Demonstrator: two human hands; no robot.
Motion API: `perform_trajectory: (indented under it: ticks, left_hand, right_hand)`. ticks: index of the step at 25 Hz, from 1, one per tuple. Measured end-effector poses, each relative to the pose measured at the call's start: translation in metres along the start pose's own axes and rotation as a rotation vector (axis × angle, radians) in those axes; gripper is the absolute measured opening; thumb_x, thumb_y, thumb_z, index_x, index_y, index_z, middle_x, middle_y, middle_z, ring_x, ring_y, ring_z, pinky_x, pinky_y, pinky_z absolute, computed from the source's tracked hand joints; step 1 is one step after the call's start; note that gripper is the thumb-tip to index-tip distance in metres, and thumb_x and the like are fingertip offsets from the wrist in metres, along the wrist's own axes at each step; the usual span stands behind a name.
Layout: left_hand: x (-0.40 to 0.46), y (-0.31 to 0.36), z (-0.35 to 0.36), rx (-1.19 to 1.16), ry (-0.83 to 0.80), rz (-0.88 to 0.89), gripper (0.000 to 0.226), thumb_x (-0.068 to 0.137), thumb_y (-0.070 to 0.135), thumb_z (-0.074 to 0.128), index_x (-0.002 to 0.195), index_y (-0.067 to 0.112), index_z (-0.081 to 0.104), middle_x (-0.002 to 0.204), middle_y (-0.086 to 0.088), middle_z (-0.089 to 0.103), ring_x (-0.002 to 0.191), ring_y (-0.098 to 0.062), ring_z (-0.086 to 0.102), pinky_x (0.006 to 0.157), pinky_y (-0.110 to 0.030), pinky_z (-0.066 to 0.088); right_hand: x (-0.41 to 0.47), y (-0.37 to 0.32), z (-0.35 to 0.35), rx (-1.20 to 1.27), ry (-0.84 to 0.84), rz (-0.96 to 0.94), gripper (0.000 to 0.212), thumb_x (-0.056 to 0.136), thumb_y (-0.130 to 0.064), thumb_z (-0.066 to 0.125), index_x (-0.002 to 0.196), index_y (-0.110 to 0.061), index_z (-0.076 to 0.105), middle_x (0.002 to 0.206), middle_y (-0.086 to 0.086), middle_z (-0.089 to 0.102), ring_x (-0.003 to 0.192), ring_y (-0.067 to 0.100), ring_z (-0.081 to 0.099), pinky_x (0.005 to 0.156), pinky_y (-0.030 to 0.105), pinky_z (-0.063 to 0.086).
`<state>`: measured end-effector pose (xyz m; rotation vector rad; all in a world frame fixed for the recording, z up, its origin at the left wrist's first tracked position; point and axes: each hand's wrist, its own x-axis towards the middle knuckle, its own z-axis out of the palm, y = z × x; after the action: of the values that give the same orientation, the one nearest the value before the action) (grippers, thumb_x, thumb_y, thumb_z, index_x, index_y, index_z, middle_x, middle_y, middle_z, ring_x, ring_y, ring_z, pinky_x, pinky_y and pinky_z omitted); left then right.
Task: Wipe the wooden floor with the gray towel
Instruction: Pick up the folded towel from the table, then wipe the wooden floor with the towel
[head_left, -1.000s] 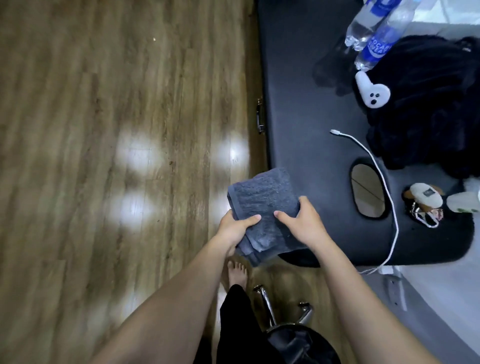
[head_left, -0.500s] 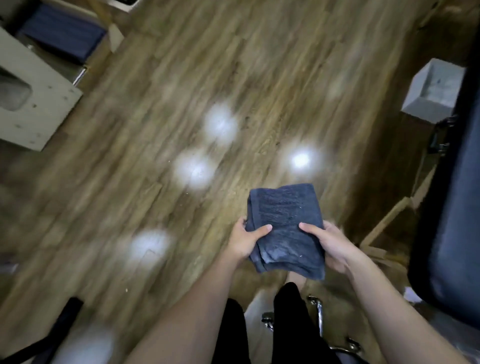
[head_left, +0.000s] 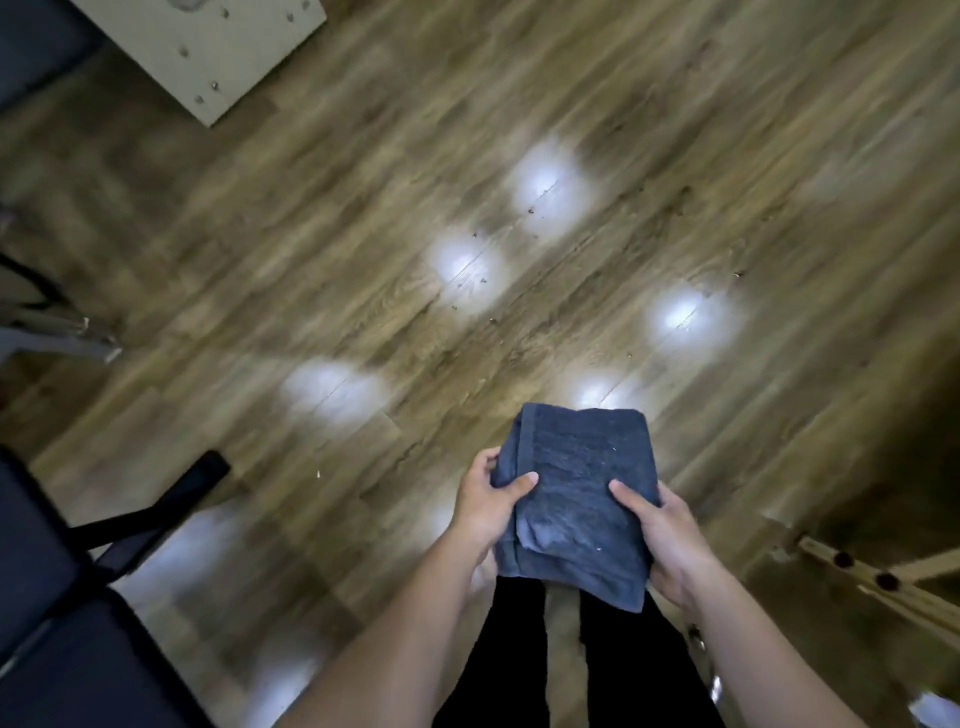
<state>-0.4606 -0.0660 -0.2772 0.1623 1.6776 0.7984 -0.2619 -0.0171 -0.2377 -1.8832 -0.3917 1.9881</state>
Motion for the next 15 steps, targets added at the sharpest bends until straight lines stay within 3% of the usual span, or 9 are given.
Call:
perform_trajectory:
  ticks: [3, 6, 9, 12, 15]
  left_hand:
    - [0.040, -0.013, -0.011, -0.041, 0.068, 0.033, 0.041, 0.082, 0.006, 0.083, 0.108, 0.028, 0.060, 0.103, 0.002, 0.074, 0.086, -0.006, 0.072, 0.072, -0.018, 0.053]
    - [0.099, -0.028, -0.015, -0.084, 0.133, 0.080, 0.049, 0.078, 0.010, 0.087, 0.109, 0.037, 0.060, 0.099, 0.007, 0.077, 0.092, -0.008, 0.073, 0.074, -0.018, 0.054]
    - [0.165, -0.032, -0.019, -0.082, 0.107, 0.103, 0.072, 0.080, 0.010, 0.085, 0.122, 0.057, 0.050, 0.110, 0.001, 0.077, 0.100, -0.016, 0.074, 0.081, -0.031, 0.060]
    - [0.255, -0.040, -0.018, -0.020, 0.051, 0.116, 0.066, 0.085, 0.001, 0.079, 0.124, 0.045, 0.051, 0.123, -0.013, 0.071, 0.107, -0.023, 0.071, 0.091, -0.041, 0.058]
    - [0.335, -0.044, -0.010, -0.002, -0.048, 0.088, 0.060, 0.088, -0.007, 0.072, 0.129, 0.028, 0.045, 0.130, -0.021, 0.064, 0.107, -0.023, 0.067, 0.091, -0.034, 0.056]
  right_hand:
    - [0.039, 0.000, 0.024, -0.017, 0.028, 0.001, 0.021, 0.092, -0.018, 0.067, 0.113, -0.014, 0.065, 0.105, 0.012, 0.076, 0.095, 0.030, 0.073, 0.083, 0.049, 0.059]
    - [0.099, -0.004, 0.046, -0.065, 0.017, -0.037, 0.020, 0.093, -0.014, 0.066, 0.113, -0.016, 0.064, 0.108, 0.012, 0.075, 0.100, 0.033, 0.072, 0.089, 0.053, 0.057]
    - [0.171, -0.011, 0.065, -0.119, -0.010, -0.087, 0.019, 0.093, -0.012, 0.067, 0.109, -0.022, 0.067, 0.106, 0.009, 0.075, 0.096, 0.028, 0.073, 0.087, 0.048, 0.058]
    - [0.257, -0.017, 0.076, -0.225, -0.085, -0.163, 0.021, 0.094, -0.012, 0.066, 0.109, -0.026, 0.067, 0.106, 0.005, 0.076, 0.097, 0.025, 0.073, 0.086, 0.045, 0.058]
    - [0.335, -0.022, 0.082, -0.319, -0.112, -0.290, 0.025, 0.094, -0.009, 0.065, 0.109, -0.029, 0.066, 0.105, 0.000, 0.076, 0.096, 0.017, 0.073, 0.084, 0.038, 0.058]
